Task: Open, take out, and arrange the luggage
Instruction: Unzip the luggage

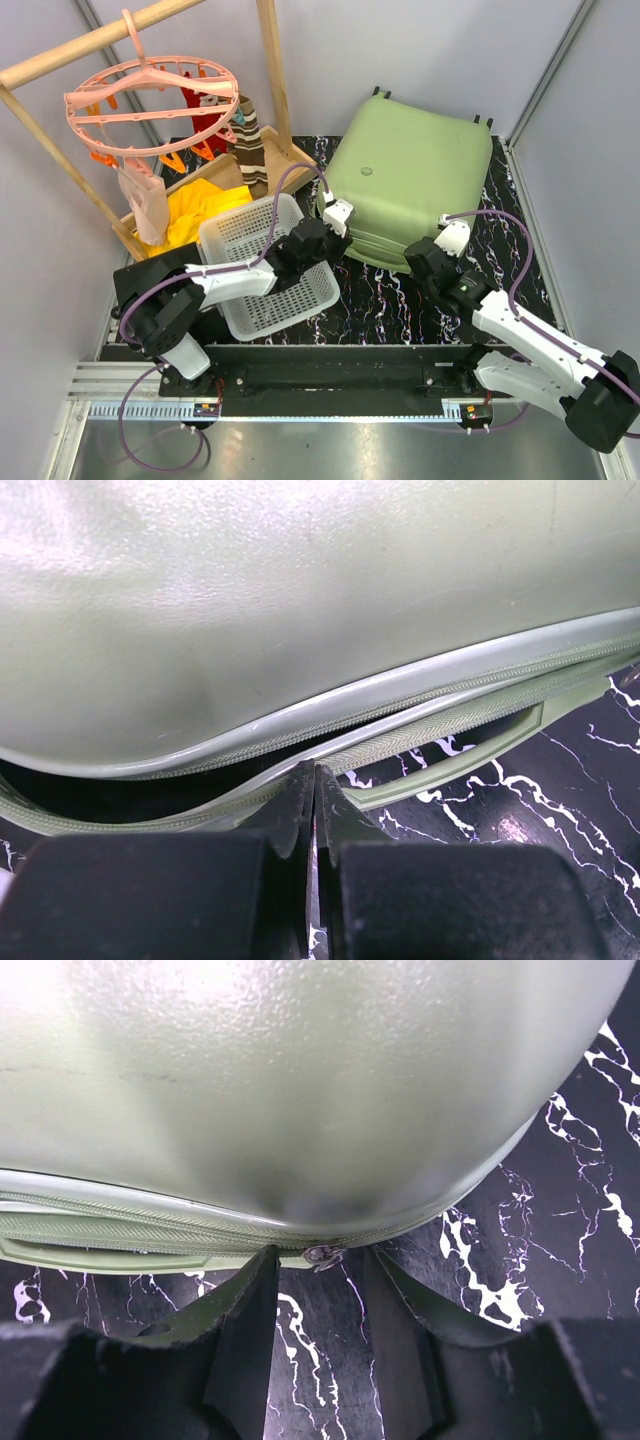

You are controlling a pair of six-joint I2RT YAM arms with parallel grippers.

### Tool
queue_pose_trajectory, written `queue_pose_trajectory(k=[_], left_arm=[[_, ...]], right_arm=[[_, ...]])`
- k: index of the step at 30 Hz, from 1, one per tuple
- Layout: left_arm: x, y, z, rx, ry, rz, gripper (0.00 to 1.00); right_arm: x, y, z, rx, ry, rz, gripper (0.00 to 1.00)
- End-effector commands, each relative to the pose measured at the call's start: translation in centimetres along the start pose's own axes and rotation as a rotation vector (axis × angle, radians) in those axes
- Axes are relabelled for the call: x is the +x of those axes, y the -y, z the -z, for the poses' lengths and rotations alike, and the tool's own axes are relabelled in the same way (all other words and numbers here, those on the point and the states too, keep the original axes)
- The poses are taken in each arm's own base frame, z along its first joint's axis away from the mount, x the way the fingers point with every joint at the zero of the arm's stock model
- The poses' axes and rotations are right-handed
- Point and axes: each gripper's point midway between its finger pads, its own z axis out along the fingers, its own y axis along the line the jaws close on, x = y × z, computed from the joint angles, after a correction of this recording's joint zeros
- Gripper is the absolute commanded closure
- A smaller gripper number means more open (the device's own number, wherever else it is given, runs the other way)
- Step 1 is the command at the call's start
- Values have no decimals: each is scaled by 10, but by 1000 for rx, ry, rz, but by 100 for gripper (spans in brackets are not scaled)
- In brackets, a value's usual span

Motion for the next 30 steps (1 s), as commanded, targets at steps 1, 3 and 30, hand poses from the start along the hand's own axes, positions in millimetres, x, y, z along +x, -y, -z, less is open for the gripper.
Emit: queue_pose_trajectory(k=[1,3,30], left_arm=[[56,-50,4,-175,-185,-10,100],[56,-51,4,-175,-187,-9,100],[62,-62,4,-197,-212,21,100]], right_arm=[[-24,-5,3,16,74,-45,53],[-23,-6,2,22,65,-37,53],[-24,40,9,214,113,-33,73]])
